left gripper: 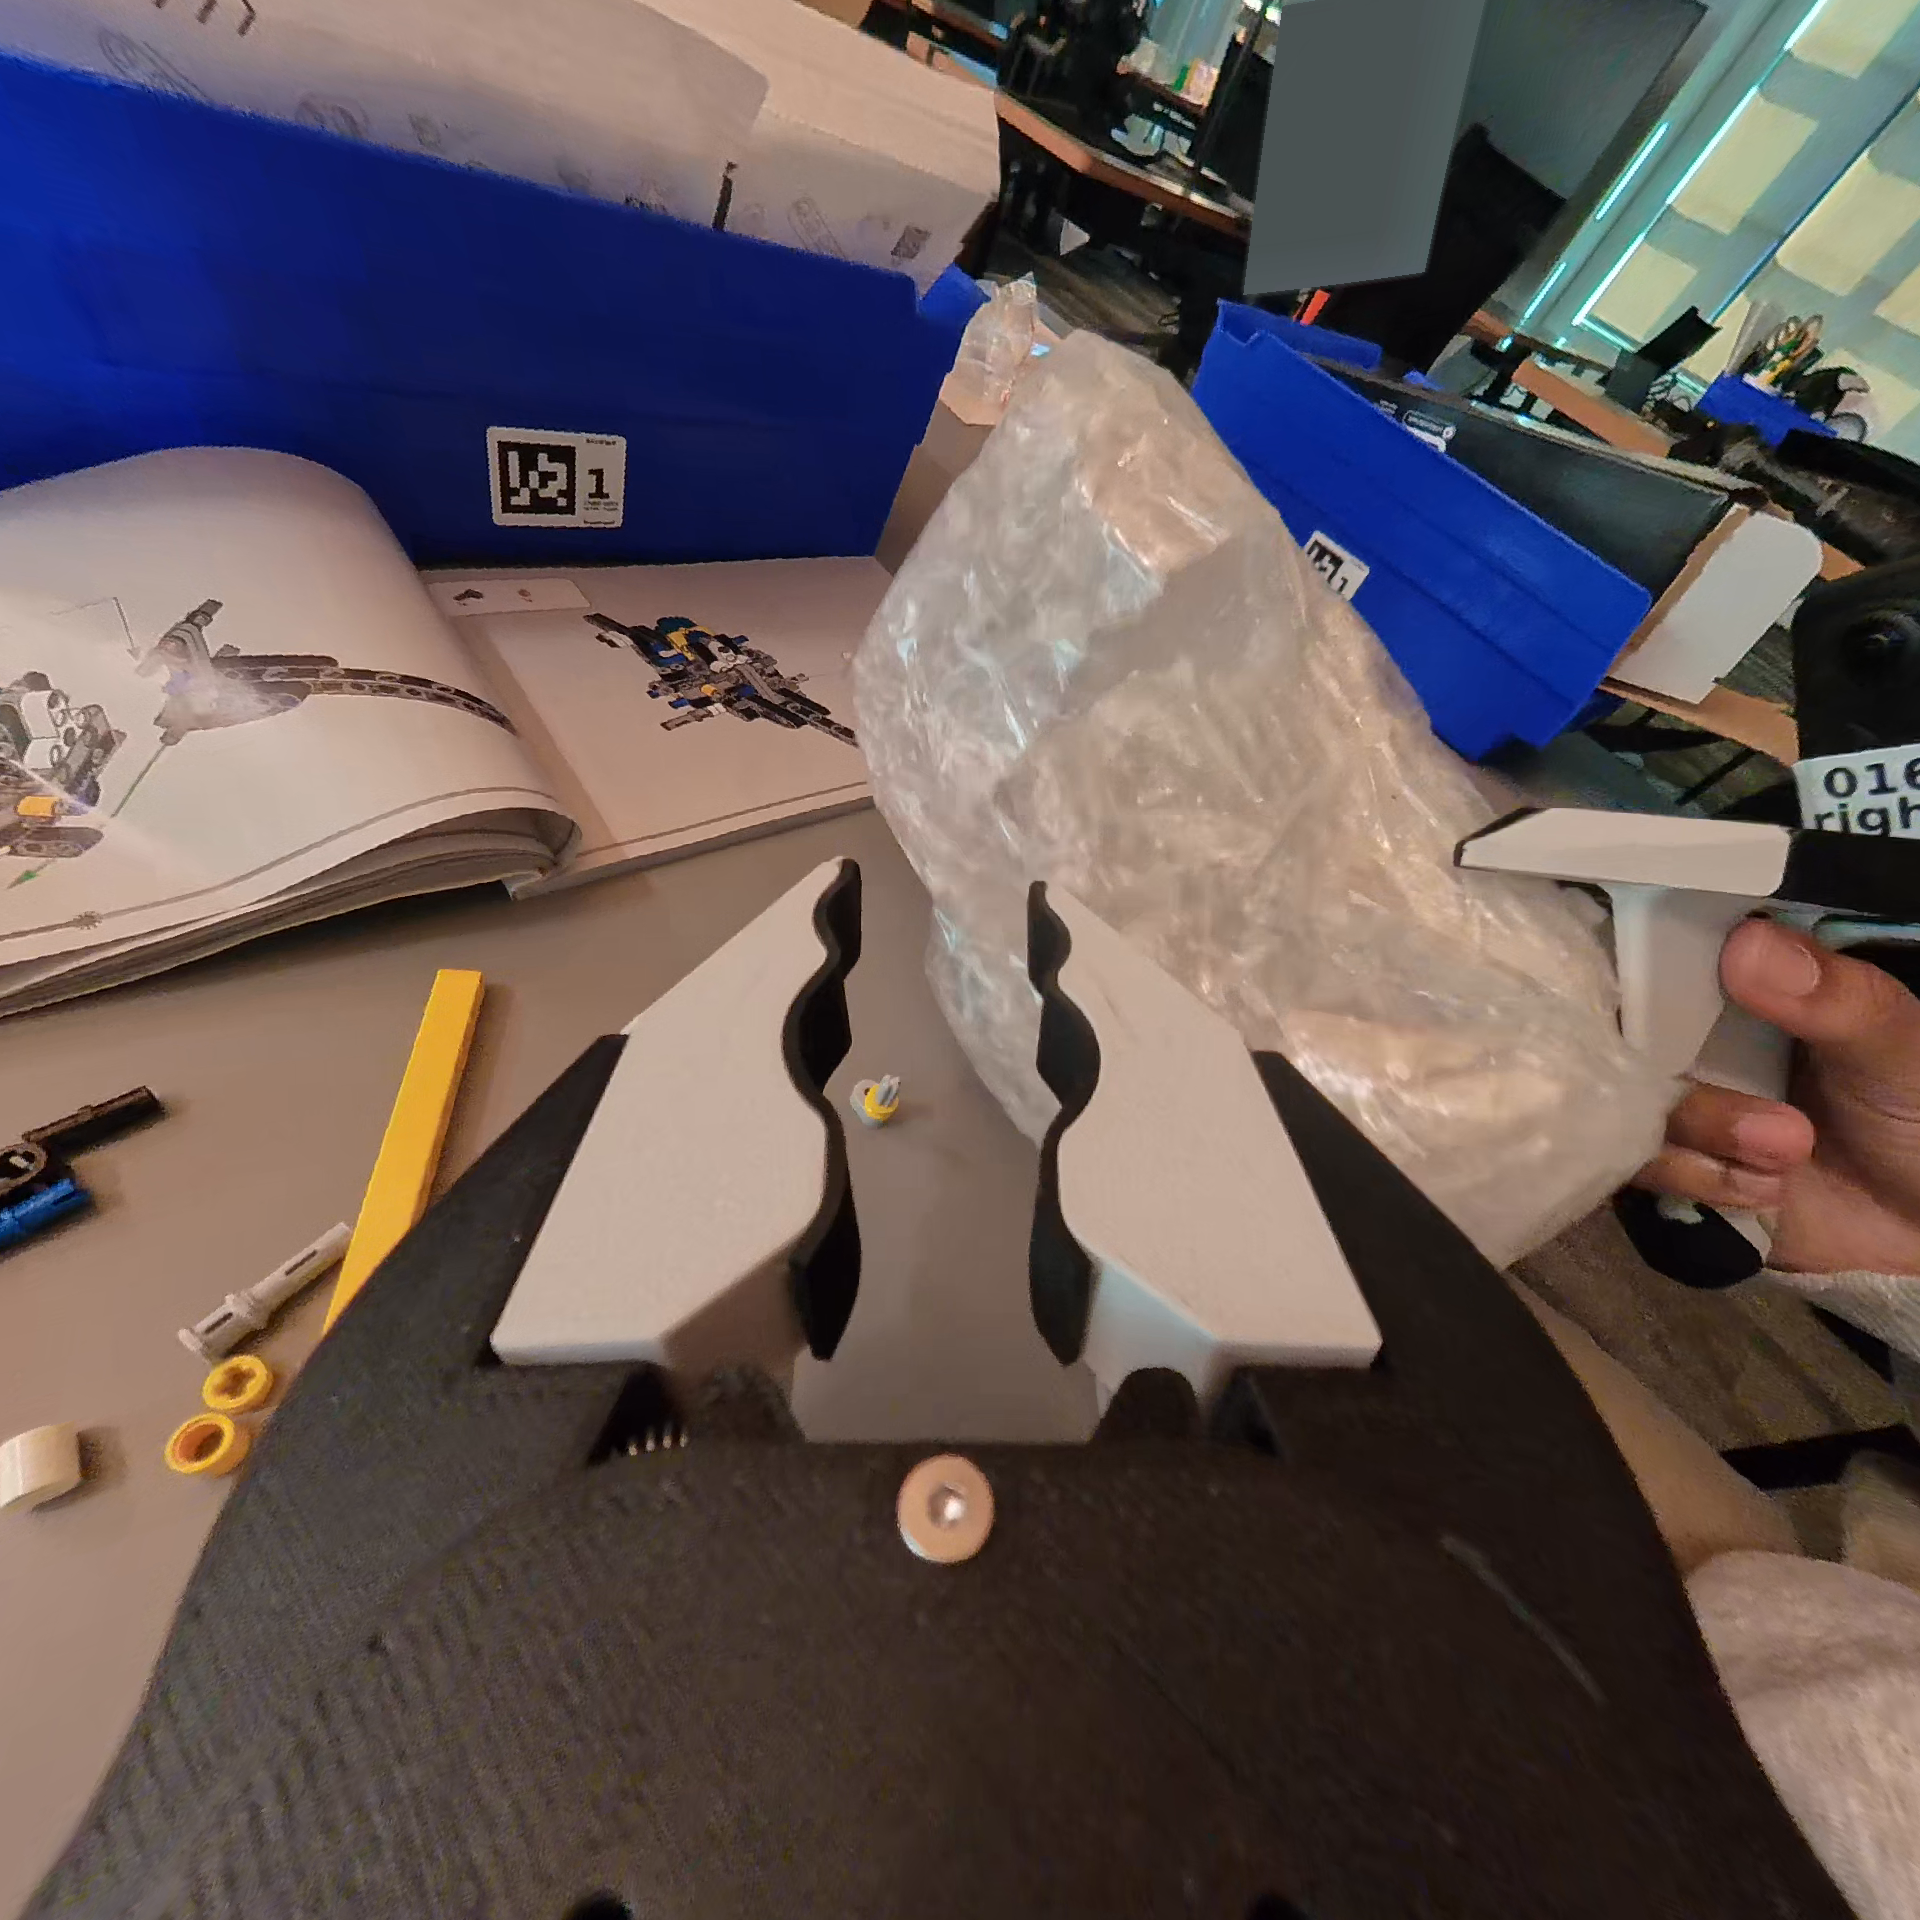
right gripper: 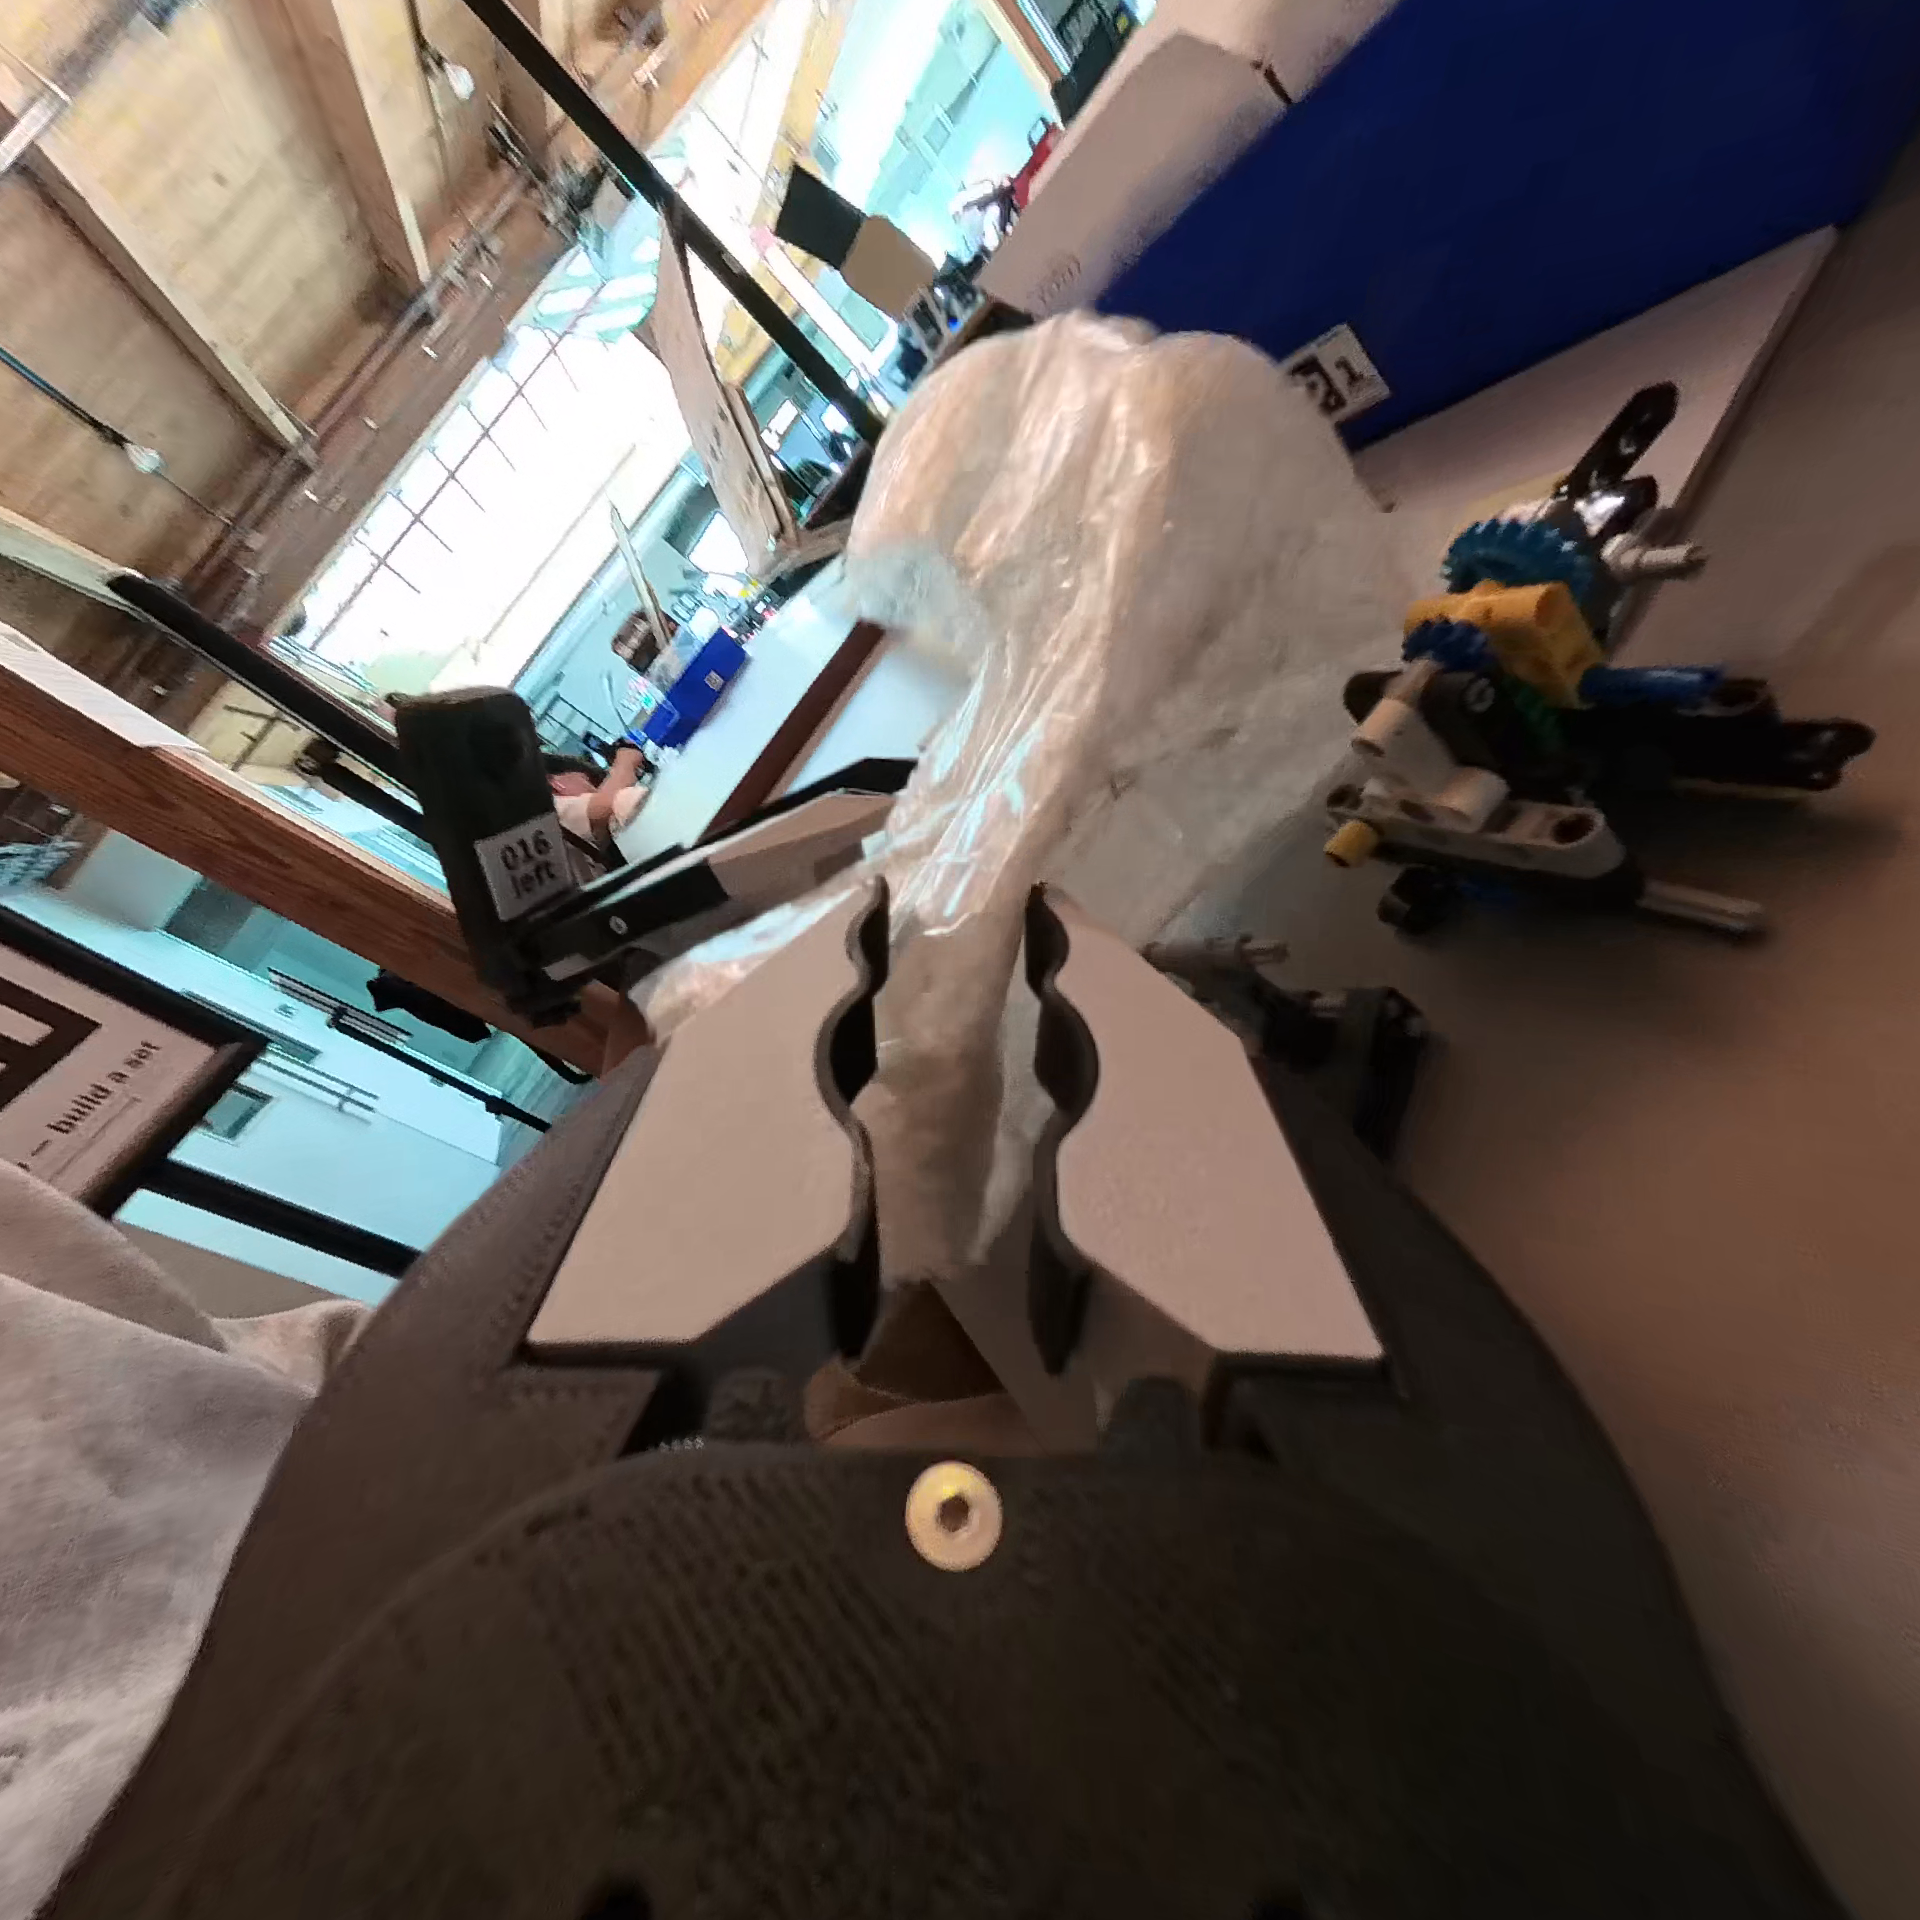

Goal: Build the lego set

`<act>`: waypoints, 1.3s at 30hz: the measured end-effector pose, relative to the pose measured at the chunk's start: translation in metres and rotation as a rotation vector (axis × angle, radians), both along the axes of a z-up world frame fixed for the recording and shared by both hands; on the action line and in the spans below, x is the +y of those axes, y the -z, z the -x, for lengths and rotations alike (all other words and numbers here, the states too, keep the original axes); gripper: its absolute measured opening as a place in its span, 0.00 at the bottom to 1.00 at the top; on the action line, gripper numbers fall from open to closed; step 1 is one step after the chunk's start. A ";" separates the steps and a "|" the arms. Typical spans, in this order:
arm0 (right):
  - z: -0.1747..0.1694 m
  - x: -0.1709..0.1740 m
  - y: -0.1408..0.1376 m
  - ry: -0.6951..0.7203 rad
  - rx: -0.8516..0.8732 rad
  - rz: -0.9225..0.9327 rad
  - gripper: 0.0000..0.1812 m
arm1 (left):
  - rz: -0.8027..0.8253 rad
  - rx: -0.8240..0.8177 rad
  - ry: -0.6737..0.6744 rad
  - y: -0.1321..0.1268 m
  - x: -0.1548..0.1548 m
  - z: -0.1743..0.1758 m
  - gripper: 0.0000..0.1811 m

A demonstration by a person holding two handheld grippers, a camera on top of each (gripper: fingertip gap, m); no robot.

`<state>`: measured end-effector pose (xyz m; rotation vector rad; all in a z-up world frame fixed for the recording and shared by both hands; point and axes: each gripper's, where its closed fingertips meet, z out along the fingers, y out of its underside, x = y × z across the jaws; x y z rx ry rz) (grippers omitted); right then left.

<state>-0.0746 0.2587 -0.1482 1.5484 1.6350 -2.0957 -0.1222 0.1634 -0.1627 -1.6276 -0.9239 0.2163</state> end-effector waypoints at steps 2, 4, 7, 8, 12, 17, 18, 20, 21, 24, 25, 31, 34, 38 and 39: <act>0.000 0.001 -0.007 -0.012 0.012 0.057 0.11 | -0.019 0.011 -0.007 -0.005 -0.003 0.000 0.16; 0.001 0.003 -0.016 -0.019 0.018 0.128 0.08 | -0.043 0.037 -0.026 -0.013 -0.008 0.002 0.17; 0.004 0.004 -0.024 -0.028 0.012 0.197 0.08 | -0.075 0.072 -0.053 -0.025 -0.017 0.005 0.17; 0.004 0.004 -0.026 -0.030 0.013 0.208 0.08 | -0.082 0.079 -0.059 -0.028 -0.020 0.006 0.17; 0.004 0.004 -0.045 -0.048 0.053 0.241 0.08 | -0.095 0.099 -0.074 -0.034 -0.027 0.005 0.17; 0.004 0.023 -0.081 -0.027 0.137 0.285 0.08 | -0.099 0.096 -0.069 -0.035 -0.030 0.002 0.18; 0.005 0.033 -0.087 -0.007 0.152 0.293 0.08 | -0.100 0.094 -0.068 -0.035 -0.031 0.001 0.18; 0.005 0.059 -0.096 0.053 0.180 0.302 0.08 | -0.104 0.094 -0.071 -0.035 -0.033 0.001 0.18; 0.005 0.074 -0.098 0.094 0.192 0.298 0.08 | -0.109 0.093 -0.073 -0.036 -0.035 0.001 0.18; 0.006 0.121 -0.097 0.227 0.206 0.264 0.08 | -0.135 0.086 -0.071 -0.037 -0.038 0.001 0.18; 0.005 0.136 -0.096 0.270 0.209 0.259 0.08 | -0.140 0.082 -0.069 -0.037 -0.038 0.001 0.18; 0.017 0.183 -0.097 0.426 0.205 0.163 0.08 | -0.153 0.052 -0.031 -0.031 -0.030 -0.002 0.18; 0.038 0.197 -0.107 0.482 0.206 0.153 0.07 | -0.154 0.047 -0.013 -0.030 -0.027 -0.004 0.18; 0.094 0.220 -0.122 0.570 0.203 0.161 0.07 | -0.174 0.045 -0.001 -0.032 -0.027 -0.006 0.18; 0.113 0.223 -0.123 0.588 0.197 0.143 0.07 | -0.181 0.044 0.002 -0.032 -0.027 -0.006 0.18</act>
